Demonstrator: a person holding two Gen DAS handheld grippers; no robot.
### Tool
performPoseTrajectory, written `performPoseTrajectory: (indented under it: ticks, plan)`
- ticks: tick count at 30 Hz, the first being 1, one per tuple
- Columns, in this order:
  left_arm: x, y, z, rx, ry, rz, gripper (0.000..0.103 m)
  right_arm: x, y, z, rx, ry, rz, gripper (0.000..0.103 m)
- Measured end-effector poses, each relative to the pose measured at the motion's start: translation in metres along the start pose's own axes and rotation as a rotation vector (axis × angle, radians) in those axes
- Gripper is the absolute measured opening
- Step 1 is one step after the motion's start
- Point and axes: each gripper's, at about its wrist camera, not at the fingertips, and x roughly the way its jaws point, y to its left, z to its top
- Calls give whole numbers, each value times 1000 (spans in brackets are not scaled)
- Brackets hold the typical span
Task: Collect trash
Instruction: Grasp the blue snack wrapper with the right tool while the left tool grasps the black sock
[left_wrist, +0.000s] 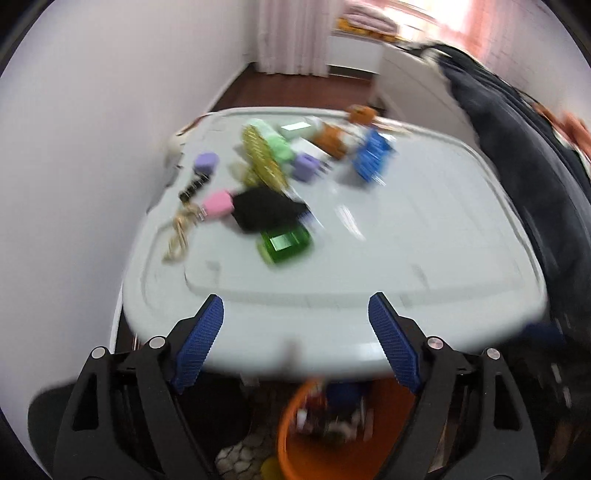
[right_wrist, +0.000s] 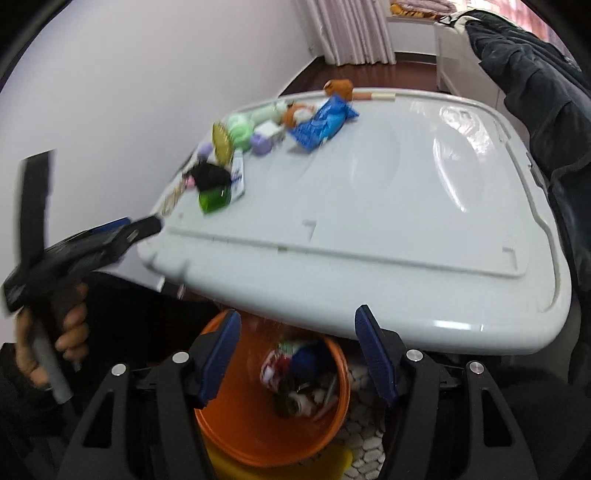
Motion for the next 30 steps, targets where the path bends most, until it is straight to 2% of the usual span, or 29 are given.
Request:
performPoseTrajectory:
  ticks: [5,8,9,10,11,12,16,18,20,25,30]
  plan:
    - [49,18,50,-137,-6,36,79,7,-9,12,12,-12,18,64]
    - [79,21,68,-145,13,83,79,19,-12,14,20,11,33,64]
    - [89,21,70,-147,25,86,75,21,-14,14,25,18,37,64]
    - [94,21,70,-147,31,77,58,23,-15,13,31,23,42,64]
    - [100,21,69,-138,43,56,49,26,-16,13,36,29,50,64]
    - [102,20,68,-130,37,61,46,27,-17,13,39,30,53,64]
    - [94,14,65,-76,-8,72,33,29,-19,15,62,34,71,64]
    - [83,15,65,-72,-9,51,32,28,-17,19,61,31,77,64]
    - [54,13,65,-59,-53,7,31,25,-14,30,45,13,60,64]
    - [-15,4,61,12,-202,-45,31,39,-16,88,68,-31,32,64]
    - [-37,-6,43,34,-256,-112,31,84,-21,162,139,-43,-26,64]
